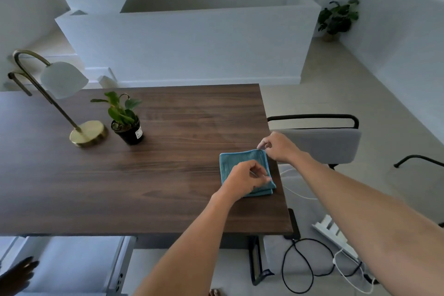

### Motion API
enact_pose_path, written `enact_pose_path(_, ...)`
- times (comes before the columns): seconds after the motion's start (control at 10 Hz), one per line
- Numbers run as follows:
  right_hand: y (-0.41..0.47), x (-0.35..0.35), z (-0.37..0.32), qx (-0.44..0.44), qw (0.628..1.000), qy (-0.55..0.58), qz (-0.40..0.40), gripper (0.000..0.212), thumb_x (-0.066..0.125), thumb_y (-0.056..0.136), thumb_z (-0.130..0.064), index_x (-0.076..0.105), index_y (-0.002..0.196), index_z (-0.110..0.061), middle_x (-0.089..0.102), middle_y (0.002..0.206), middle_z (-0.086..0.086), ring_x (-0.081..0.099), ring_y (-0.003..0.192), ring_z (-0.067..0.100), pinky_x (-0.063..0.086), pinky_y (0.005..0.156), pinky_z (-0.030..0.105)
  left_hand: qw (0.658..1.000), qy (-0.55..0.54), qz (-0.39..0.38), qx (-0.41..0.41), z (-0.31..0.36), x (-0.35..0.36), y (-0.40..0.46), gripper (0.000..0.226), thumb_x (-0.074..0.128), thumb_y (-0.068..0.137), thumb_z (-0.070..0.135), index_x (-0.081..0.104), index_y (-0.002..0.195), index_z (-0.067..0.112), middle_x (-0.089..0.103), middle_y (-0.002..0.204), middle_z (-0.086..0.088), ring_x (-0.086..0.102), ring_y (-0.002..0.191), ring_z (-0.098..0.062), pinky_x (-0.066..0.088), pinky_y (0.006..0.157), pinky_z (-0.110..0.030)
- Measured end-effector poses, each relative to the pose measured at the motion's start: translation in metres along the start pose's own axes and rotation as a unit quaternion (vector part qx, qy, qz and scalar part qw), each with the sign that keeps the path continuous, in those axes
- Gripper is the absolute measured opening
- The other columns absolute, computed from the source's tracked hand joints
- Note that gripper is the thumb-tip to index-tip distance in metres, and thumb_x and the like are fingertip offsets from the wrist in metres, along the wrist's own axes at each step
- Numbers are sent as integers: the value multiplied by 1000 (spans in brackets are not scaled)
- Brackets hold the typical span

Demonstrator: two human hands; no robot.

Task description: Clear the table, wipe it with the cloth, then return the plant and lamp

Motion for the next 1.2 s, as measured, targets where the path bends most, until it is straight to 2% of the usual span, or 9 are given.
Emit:
enact_pose_path(0.1, -4, -1, 3, 18, 998, 11, 52, 27, 61, 93, -27, 69, 117, -19, 56, 109, 3, 57, 97, 18, 51, 91, 39, 993, 51, 109, 2, -12, -26, 1, 9, 71, 89, 17, 67, 96, 20, 63, 99, 7, 58, 87, -9, 48, 82, -28)
enact_pose_path(0.2, -12, 10, -5, -16, 1000, -13, 18, 48, 67, 90, -48, 62, 132, -25, 51, 112, 0, 49, 113, 19, 45, 101, 41, 972, 183, 143, -28, -28, -48, -3, 28, 70, 90, 27, 64, 116, 22, 54, 119, 8, 53, 111, -12, 37, 98, -35)
enact_pose_path(0.3, -25, 26, -6, -26, 1000, -10, -11, 62, 70, 86, -56, 58, 139, -28, 43, 118, -2, 40, 121, 22, 34, 109, 42, 965, 247, 59, -59, -44, -51, -8, 58, 71, 88, 44, 54, 139, 22, 44, 146, 10, 44, 133, -12, 27, 107, -36)
enact_pose_path(0.4, -36, 36, -2, -20, 1000, -8, 11, 68, 68, 86, -59, 53, 144, -28, 40, 123, -2, 35, 125, 21, 28, 112, 40, 962, 267, 9, -59, -51, -45, -15, 76, 72, 85, 49, 43, 150, 21, 30, 160, 10, 31, 145, -13, 21, 116, -38)
enact_pose_path(0.5, -47, 40, 2, -22, 999, -17, 34, 70, 65, 87, -61, 51, 146, -27, 39, 126, -2, 35, 124, 20, 26, 113, 38, 965, 257, 11, -43, -50, -42, -22, 77, 71, 87, 45, 39, 152, 19, 24, 163, 9, 19, 151, -14, 18, 120, -39)
enact_pose_path(0.7, -75, 47, 8, -8, 998, -23, 62, 70, 59, 90, -64, 46, 149, -28, 38, 132, -3, 31, 126, 18, 24, 112, 34, 968, 247, -16, -37, -47, -35, -34, 76, 72, 89, 41, 37, 153, 19, 22, 165, 9, 15, 153, -15, 19, 122, -40)
enact_pose_path(0.9, -89, 49, 2, 9, 997, -67, 46, 71, 53, 94, -62, 40, 153, -25, 36, 139, -1, 32, 131, 20, 22, 114, 36, 959, 280, -19, -38, -43, -29, -41, 74, 68, 90, 44, 37, 153, 21, 22, 165, 8, 23, 150, -17, 19, 120, -37)
enact_pose_path(1.1, -94, 47, -15, 11, 994, -89, 58, 63, 36, 103, -56, 34, 156, -22, 28, 158, 2, 26, 146, 23, 19, 118, 41, 962, 267, 44, -48, -41, -48, -57, 57, 53, 98, 47, 42, 148, 21, 31, 158, 1, 34, 144, -18, 19, 118, -42)
enact_pose_path(1.2, -89, 53, -33, 7, 996, -68, 59, 64, 30, 104, -56, 28, 159, -23, 20, 166, 2, 15, 153, 22, 14, 121, 42, 950, 291, 94, -66, -49, -72, -63, 56, 46, 101, 50, 41, 148, 21, 28, 159, -3, 28, 147, -21, 17, 119, -43)
Point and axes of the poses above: each hand's wrist, its own y-axis towards the middle knuckle, its own x-axis out of the palm, z = x × y, the point moved 6 cm from there along y, towards the middle knuckle
